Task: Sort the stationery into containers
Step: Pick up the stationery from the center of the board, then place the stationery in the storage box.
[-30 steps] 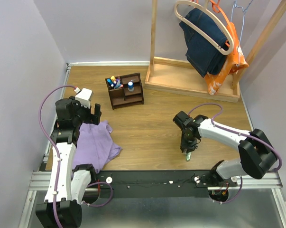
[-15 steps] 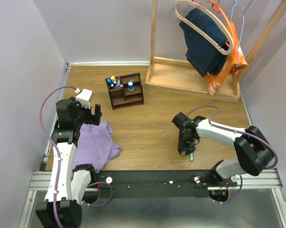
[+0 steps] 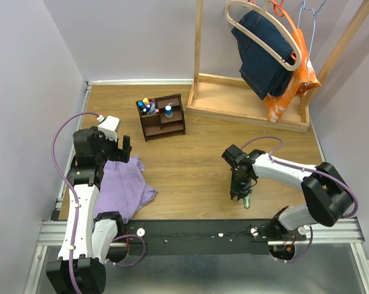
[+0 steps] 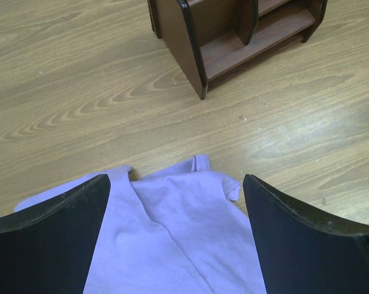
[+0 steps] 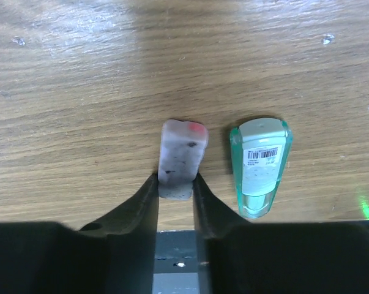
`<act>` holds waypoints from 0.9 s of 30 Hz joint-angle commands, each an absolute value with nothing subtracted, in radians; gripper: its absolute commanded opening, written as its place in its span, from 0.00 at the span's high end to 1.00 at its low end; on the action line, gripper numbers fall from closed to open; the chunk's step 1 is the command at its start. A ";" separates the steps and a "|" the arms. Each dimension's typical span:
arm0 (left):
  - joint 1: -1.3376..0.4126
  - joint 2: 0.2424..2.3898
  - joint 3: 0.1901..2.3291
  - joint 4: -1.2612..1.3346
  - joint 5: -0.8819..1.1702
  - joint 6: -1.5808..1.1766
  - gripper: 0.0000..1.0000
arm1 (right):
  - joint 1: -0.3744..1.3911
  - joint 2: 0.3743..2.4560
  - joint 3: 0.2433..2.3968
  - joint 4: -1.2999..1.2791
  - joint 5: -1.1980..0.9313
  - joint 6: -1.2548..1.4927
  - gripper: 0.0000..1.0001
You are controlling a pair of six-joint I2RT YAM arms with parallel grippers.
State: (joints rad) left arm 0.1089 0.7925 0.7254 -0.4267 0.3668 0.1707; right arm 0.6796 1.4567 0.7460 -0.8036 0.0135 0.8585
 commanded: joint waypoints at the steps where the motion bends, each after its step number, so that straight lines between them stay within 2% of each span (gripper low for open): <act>1: 0.104 0.776 0.715 -0.405 0.368 0.155 0.01 | 0.684 1.479 0.736 -0.775 0.040 0.877 0.81; 4: 0.104 0.773 0.727 -0.411 0.371 0.155 0.01 | 0.681 1.459 0.785 -0.807 0.090 0.864 0.95; 7: 0.104 0.769 0.750 -0.423 0.368 0.155 0.01 | 0.680 1.418 0.866 -0.772 0.088 0.770 0.99; 16: 0.104 0.716 0.790 -0.465 0.371 0.144 0.01 | 0.681 1.425 1.048 -0.505 -0.176 0.456 0.99; 22: 0.104 0.699 0.819 -0.503 0.373 0.181 0.01 | 0.684 1.577 1.172 -0.416 -0.236 0.278 0.99; 27: 0.104 0.698 0.813 -0.496 0.379 0.219 0.01 | 0.683 1.747 1.377 -0.416 -0.230 0.204 0.99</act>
